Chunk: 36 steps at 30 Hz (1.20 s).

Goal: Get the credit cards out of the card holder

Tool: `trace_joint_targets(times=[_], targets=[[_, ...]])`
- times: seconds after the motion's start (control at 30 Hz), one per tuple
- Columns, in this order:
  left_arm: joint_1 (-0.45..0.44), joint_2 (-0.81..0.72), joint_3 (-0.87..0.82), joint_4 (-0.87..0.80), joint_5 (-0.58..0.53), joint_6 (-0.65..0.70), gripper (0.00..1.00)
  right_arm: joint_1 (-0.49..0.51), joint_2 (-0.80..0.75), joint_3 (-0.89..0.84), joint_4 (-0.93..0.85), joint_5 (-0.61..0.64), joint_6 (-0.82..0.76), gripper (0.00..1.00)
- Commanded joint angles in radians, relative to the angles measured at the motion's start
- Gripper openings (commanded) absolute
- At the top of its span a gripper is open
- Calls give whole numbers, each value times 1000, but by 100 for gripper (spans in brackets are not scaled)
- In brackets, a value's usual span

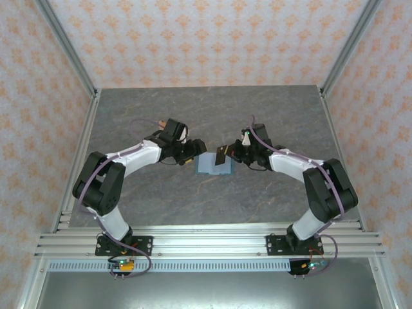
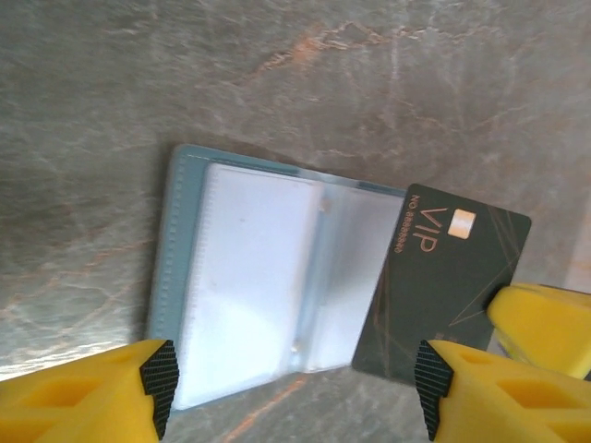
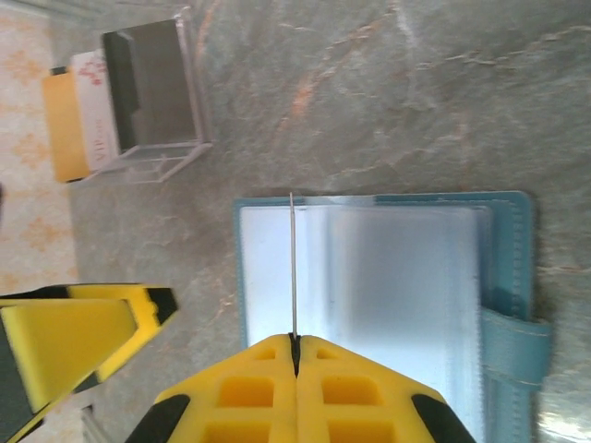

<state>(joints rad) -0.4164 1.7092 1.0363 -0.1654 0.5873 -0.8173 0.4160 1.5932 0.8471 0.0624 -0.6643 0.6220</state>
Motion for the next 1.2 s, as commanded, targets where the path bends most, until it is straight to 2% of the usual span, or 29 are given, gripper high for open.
trace_joint_targets(times=[0.0, 0.17, 0.43, 0.53, 0.8, 1.0, 1.17], targets=[[20, -40, -42, 175, 115, -77, 75, -1, -43, -10, 131, -117, 41, 0], [80, -96, -37, 175, 214, -77, 82, -1, -76, -12, 243, -211, 100, 0], [108, -171, -43, 273, 318, -140, 79, -3, -74, 30, 344, -280, 184, 0], [108, -178, -57, 357, 348, -197, 72, -2, -66, 36, 394, -294, 228, 0], [108, -183, -71, 388, 362, -218, 57, -2, -40, 46, 499, -314, 319, 0], [108, -183, -78, 419, 374, -234, 35, -2, -22, 47, 525, -313, 343, 0], [110, -187, -82, 427, 369, -230, 12, -8, -12, 44, 505, -301, 336, 0]])
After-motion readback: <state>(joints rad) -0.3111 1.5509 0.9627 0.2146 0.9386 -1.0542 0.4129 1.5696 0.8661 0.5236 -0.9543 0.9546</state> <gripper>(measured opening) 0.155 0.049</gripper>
